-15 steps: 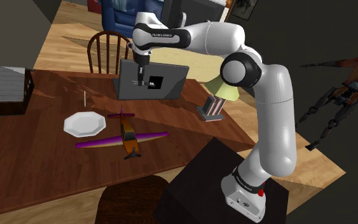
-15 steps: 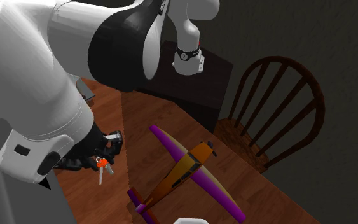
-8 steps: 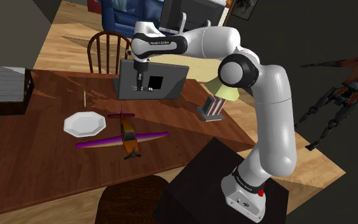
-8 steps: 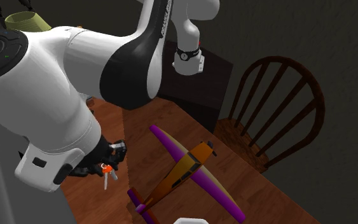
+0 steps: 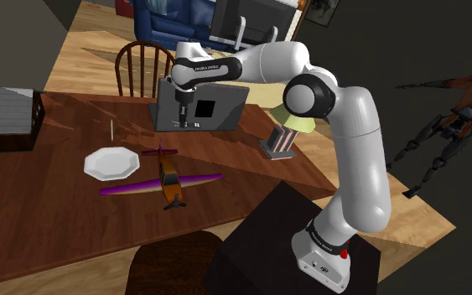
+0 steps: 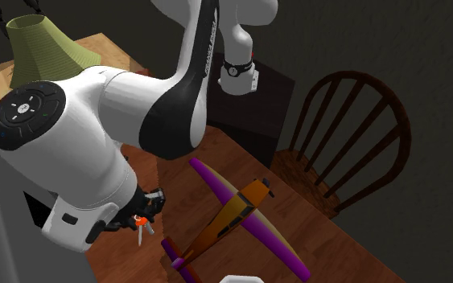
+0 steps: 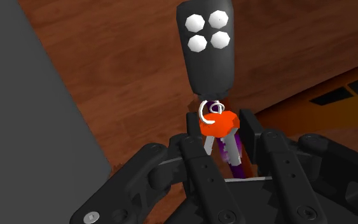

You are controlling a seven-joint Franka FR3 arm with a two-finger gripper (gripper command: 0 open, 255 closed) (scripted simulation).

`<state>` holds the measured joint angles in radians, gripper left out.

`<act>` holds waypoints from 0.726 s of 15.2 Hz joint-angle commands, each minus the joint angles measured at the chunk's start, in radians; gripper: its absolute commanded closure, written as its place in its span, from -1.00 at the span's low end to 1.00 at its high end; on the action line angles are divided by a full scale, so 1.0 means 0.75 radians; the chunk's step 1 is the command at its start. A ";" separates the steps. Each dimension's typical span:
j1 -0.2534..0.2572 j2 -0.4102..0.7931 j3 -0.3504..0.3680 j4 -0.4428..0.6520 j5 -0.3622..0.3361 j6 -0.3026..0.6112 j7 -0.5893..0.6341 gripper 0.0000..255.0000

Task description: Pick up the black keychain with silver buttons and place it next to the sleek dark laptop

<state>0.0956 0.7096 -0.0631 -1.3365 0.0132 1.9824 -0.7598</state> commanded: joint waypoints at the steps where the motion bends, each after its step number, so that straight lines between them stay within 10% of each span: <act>1: 0.000 0.011 0.000 -0.018 0.001 0.030 0.000 1.00; 11: -0.002 0.101 0.003 -0.052 0.004 0.153 0.001 1.00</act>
<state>0.0948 0.7732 -0.0608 -1.3797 0.0157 2.0890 -0.7591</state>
